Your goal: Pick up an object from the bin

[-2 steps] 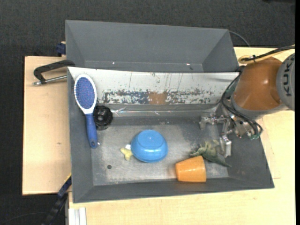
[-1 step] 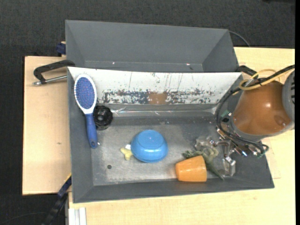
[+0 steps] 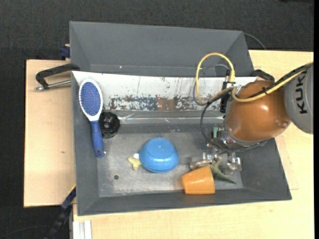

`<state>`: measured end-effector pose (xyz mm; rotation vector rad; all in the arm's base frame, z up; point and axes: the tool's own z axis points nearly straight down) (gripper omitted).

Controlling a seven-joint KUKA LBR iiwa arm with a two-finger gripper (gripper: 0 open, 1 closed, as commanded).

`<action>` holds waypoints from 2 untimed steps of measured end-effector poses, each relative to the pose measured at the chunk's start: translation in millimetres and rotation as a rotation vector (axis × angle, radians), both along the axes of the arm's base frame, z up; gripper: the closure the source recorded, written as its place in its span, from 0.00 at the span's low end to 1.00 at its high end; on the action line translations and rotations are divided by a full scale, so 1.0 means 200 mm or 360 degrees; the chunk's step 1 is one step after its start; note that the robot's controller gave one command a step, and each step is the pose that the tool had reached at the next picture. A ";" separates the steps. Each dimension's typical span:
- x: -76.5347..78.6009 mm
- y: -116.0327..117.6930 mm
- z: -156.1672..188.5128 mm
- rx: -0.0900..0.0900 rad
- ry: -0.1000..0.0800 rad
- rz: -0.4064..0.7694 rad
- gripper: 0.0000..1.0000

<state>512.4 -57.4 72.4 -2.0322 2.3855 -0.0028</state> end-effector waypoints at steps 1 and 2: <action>0.00 0.00 0.00 0.0000 0.0002 -0.0004 1.00; 0.02 0.12 0.80 -0.0003 -0.0010 0.0002 1.00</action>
Offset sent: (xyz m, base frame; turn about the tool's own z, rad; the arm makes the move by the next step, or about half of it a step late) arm 0.0000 0.0000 0.0000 0.0000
